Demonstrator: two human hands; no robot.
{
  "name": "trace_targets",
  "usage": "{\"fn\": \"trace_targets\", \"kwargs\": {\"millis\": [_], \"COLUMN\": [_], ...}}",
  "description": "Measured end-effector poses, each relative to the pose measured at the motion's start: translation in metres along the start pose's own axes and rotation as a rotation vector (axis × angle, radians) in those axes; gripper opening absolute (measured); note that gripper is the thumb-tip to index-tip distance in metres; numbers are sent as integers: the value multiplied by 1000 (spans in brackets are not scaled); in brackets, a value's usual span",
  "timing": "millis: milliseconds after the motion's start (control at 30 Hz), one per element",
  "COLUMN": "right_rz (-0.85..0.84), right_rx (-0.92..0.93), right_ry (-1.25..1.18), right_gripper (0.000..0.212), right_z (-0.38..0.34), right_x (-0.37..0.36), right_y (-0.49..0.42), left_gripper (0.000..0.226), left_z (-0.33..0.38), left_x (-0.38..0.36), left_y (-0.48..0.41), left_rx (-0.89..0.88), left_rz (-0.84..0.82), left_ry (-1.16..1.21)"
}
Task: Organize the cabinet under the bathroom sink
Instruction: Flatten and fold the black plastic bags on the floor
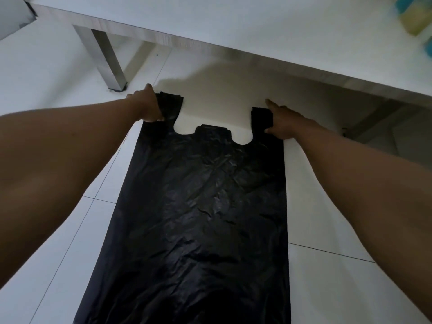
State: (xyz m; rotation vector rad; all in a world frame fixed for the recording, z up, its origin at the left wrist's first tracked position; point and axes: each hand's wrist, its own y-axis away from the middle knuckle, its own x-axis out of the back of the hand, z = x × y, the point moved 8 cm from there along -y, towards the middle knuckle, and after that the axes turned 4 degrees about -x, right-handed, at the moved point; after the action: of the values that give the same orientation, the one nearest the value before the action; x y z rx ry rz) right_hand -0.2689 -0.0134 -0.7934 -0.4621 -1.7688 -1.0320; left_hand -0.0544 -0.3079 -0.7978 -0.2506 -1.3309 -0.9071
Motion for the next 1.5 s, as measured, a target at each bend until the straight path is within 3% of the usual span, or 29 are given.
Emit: {"fn": "trace_targets", "kwargs": {"millis": [200, 333, 433, 500, 567, 767, 900, 1000, 1067, 1200, 1300, 1400, 1500], "right_rz": [-4, 57, 91, 118, 149, 139, 150, 163, 152, 125, 120, 113, -63], "right_rx": [-24, -22, -3, 12, 45, 149, 204, 243, 252, 252, 283, 314, 303], "right_ry": [59, -113, -237, -302, -349, -343, -331, -293, -291, -236, -195, -189, -55], "right_gripper": [60, 52, 5, 30, 36, 26, 8, 6, 10, 15, 13, 11, 19], "right_z": [-7, -8, -9, -12, -11, -14, -20, -29, -33, -41, -50, -56, -61], "right_x": [3, 3, 2, 4, 8, 21, 30, 35, 35, 31, 27, 22, -4], "right_y": [-10, -1, 11, 22, 36, 74, 87, 95, 99, 112, 125, 139, 152], "left_gripper": [60, 45, 27, 26, 37, 54, 34, 70, 82, 76, 89, 84, 74], "left_z": [10, 3, 0, -1, 1, 1, 0, 1, -1, -4, -10, -14, -7], "left_x": [-1, -8, -5, -4, -2, -17, -11, -7, -3, 3, 4, 4, 9], "left_y": [-1, 1, 8, 15, 23, 40, 48, 55, 58, 68, 70, 73, 81], "left_rx": [56, 47, 45, 51, 20, -72, -56, -21, -5, -17, -2, 9, -50], "left_rz": [-90, -50, -2, -9, 5, 36, 125, 131, 153, 171, 148, 135, 159], "left_ry": [-19, 79, 205, 300, 323, 60, 254, 427, 487, 601, 691, 754, 776]}}
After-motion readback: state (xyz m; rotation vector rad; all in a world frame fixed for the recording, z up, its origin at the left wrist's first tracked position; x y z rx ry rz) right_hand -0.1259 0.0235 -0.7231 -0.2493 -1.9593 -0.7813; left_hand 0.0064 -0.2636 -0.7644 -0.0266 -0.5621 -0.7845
